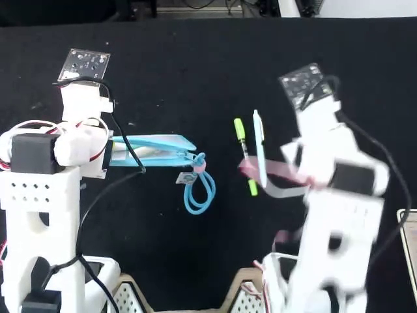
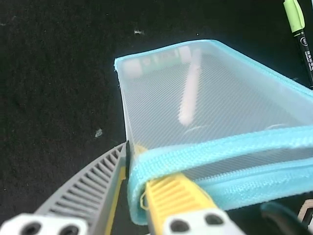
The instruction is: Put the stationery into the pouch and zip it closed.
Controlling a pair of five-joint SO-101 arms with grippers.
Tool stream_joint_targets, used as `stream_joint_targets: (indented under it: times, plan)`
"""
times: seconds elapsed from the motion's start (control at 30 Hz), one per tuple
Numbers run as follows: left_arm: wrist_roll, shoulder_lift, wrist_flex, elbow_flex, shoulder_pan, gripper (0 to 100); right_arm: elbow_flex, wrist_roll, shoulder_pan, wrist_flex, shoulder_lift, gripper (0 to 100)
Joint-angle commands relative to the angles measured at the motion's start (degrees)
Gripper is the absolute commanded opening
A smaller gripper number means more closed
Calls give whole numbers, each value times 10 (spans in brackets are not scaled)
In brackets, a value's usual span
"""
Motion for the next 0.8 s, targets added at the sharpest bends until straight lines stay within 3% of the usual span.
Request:
stream_joint_targets:
  times: [0.0, 0.13, 0.27, 0.67, 0.77]
  plan:
    - [-3, 5, 3, 5, 2, 30, 6, -133, -164, -24, -145, 11]
    - [-3, 5, 3, 6, 2, 30, 70, -192, -345, -128, -234, 11]
    - [-2, 5, 3, 6, 2, 30, 164, -197, -437, -253, -275, 11]
    - [0, 5, 4, 7, 1, 30, 371, -237, -481, -644, -286, 11]
    - [0, 5, 4, 7, 1, 30, 388, -237, -482, -687, -290, 11]
